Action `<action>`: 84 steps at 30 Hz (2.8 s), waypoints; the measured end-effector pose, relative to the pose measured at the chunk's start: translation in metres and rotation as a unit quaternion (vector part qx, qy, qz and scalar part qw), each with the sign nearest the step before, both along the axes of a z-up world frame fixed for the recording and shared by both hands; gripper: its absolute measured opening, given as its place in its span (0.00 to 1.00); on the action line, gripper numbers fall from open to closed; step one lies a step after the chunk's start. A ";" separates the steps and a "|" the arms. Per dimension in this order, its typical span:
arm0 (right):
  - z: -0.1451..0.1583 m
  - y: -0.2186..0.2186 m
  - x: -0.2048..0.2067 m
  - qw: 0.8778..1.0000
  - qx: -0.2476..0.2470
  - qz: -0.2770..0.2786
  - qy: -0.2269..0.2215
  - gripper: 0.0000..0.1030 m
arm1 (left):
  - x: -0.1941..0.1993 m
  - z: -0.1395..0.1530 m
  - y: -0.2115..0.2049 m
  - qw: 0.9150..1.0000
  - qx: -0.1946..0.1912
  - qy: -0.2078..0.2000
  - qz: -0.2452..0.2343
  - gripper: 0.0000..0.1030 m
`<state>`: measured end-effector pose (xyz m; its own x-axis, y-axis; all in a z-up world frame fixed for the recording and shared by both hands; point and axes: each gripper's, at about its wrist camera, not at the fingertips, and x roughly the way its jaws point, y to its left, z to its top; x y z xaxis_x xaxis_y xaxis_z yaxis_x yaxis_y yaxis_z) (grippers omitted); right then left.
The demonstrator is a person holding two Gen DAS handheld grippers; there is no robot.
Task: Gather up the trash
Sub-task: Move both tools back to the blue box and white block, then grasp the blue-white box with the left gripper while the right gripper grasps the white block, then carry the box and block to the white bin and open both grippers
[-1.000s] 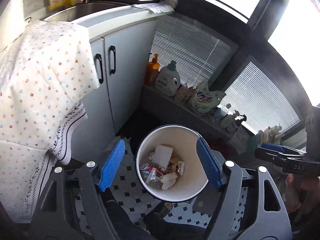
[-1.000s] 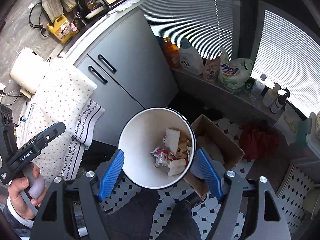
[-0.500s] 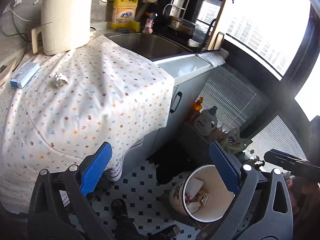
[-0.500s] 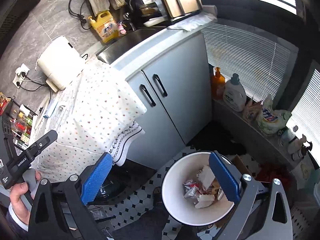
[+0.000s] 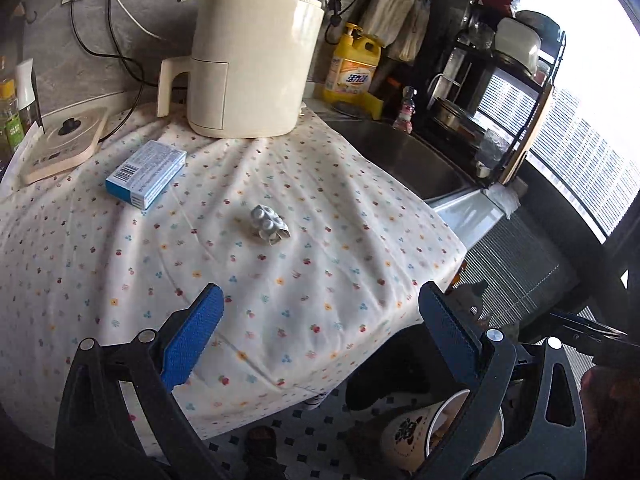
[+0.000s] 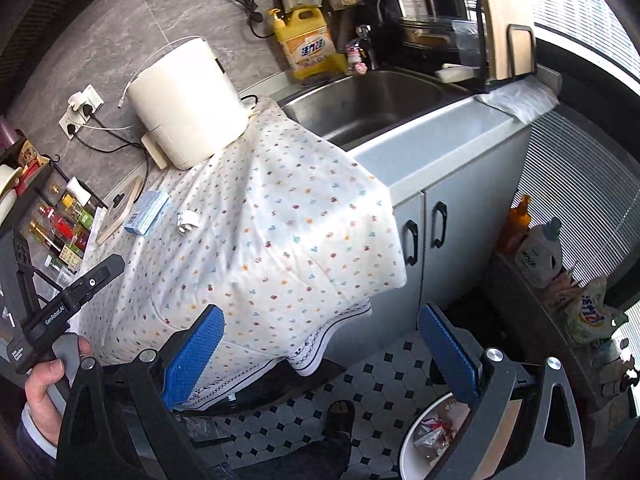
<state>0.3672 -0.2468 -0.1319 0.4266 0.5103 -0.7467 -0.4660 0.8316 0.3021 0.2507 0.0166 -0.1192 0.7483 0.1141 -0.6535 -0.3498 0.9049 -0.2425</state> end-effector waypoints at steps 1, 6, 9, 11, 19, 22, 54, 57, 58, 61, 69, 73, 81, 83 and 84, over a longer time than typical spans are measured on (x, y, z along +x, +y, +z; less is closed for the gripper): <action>0.001 0.012 0.002 1.000 0.000 0.005 -0.002 0.92 | 0.000 0.000 0.010 1.000 -0.001 -0.001 0.006 0.94; 0.002 0.068 0.010 0.999 -0.002 0.030 -0.010 0.92 | 0.001 -0.001 0.058 1.000 0.004 -0.007 0.019 0.94; -0.002 0.099 0.015 0.999 0.002 0.039 -0.013 0.92 | 0.001 -0.003 0.085 1.000 0.014 -0.010 0.023 0.94; -0.005 0.118 0.020 0.999 0.001 0.041 -0.010 0.92 | 0.003 -0.006 0.103 0.999 0.023 -0.006 0.029 0.94; -0.003 0.153 0.031 0.999 -0.003 0.036 -0.012 0.91 | 0.024 -0.019 0.163 0.998 0.038 0.018 0.041 0.94; -0.004 0.156 0.035 0.999 -0.007 0.030 -0.010 0.91 | 0.035 -0.025 0.176 0.998 0.045 0.030 0.038 0.94; -0.058 0.306 0.057 0.985 -0.088 0.146 0.006 0.73 | -0.023 -0.051 0.208 0.995 0.006 0.053 0.082 0.62; -0.066 0.322 0.051 0.981 -0.110 0.158 0.008 0.27 | -0.041 -0.047 0.214 0.993 0.007 0.046 0.107 0.62; -0.064 0.326 0.048 0.980 -0.105 0.167 0.006 0.27 | -0.047 -0.045 0.216 0.992 0.005 0.042 0.115 0.62; -0.056 0.339 0.033 0.975 -0.103 0.196 -0.015 0.27 | -0.064 -0.042 0.219 0.990 0.001 0.035 0.136 0.62; -0.046 0.332 0.010 0.973 -0.077 0.219 -0.009 0.27 | -0.081 -0.036 0.205 0.988 0.004 0.025 0.151 0.62; -0.045 0.309 0.007 0.975 -0.071 0.213 -0.005 0.27 | -0.076 -0.028 0.184 0.990 0.014 0.021 0.136 0.63; -0.034 0.232 0.000 0.982 -0.053 0.183 -0.003 0.27 | -0.066 -0.017 0.122 0.994 0.034 0.017 0.107 0.63; -0.030 0.207 -0.005 0.982 -0.055 0.178 -0.006 0.27 | -0.067 -0.015 0.102 0.994 0.027 0.013 0.104 0.63; -0.027 0.194 -0.007 0.983 -0.057 0.175 -0.007 0.27 | -0.067 -0.014 0.092 0.994 0.023 0.012 0.102 0.63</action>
<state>0.3600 -0.0528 -0.1593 0.2510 0.5409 -0.8027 -0.7333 0.6476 0.2071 0.1836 0.1082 -0.1332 0.6902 0.2933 -0.6615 -0.5332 0.8241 -0.1910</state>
